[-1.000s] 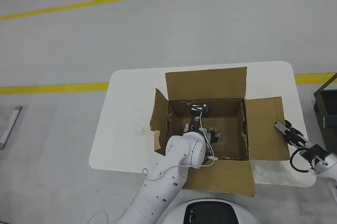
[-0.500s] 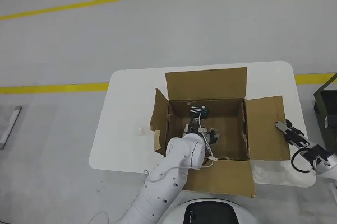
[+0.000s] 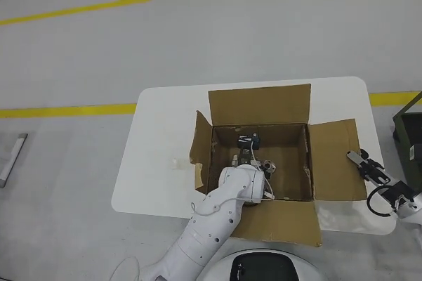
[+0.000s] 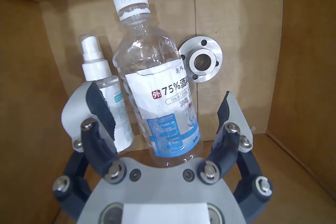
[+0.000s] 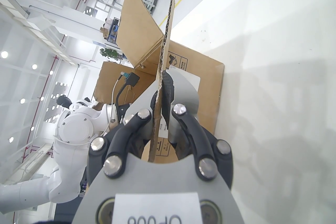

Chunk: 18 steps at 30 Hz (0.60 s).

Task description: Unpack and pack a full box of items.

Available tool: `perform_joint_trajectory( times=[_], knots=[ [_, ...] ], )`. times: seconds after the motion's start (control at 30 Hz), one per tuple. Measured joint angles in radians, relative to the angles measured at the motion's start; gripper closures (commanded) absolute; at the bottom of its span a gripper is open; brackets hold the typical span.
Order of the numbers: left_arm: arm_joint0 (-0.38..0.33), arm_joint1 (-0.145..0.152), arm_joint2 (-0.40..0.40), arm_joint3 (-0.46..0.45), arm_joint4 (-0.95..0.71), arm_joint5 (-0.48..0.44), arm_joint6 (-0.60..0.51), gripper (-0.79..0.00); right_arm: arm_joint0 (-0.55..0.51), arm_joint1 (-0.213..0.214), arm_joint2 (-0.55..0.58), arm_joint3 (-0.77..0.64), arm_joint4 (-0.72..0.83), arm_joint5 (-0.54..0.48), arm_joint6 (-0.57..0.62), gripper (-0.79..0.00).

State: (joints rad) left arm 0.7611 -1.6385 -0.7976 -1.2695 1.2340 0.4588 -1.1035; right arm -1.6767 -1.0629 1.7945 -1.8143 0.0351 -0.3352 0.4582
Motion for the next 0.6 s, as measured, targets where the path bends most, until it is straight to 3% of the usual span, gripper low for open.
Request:
perform_joint_trajectory(
  times=[0.2,0.3,0.5,0.57,0.6],
  knots=[
    [-0.013,-0.012,0.002,0.040,0.002,-0.006,0.002,-0.785,0.008,-0.001,-0.008,0.000,-0.002,0.005,0.005,0.000],
    [-0.018,-0.017,0.002,0.057,0.002,-0.005,0.004,-0.631,0.013,-0.002,-0.013,-0.002,-0.005,0.007,0.006,0.000],
    [-0.025,-0.023,-0.004,0.079,0.020,-0.004,-0.003,-0.603,0.020,-0.003,-0.018,0.000,-0.009,0.009,0.008,0.000],
    [-0.024,-0.024,-0.008,0.080,0.026,-0.006,-0.006,-0.434,0.021,-0.003,-0.019,0.002,-0.010,0.011,0.008,0.000],
    [-0.023,-0.025,-0.010,0.080,0.029,-0.006,-0.007,-0.437,0.022,-0.003,-0.020,0.002,-0.009,0.011,0.009,0.000]
  ],
)
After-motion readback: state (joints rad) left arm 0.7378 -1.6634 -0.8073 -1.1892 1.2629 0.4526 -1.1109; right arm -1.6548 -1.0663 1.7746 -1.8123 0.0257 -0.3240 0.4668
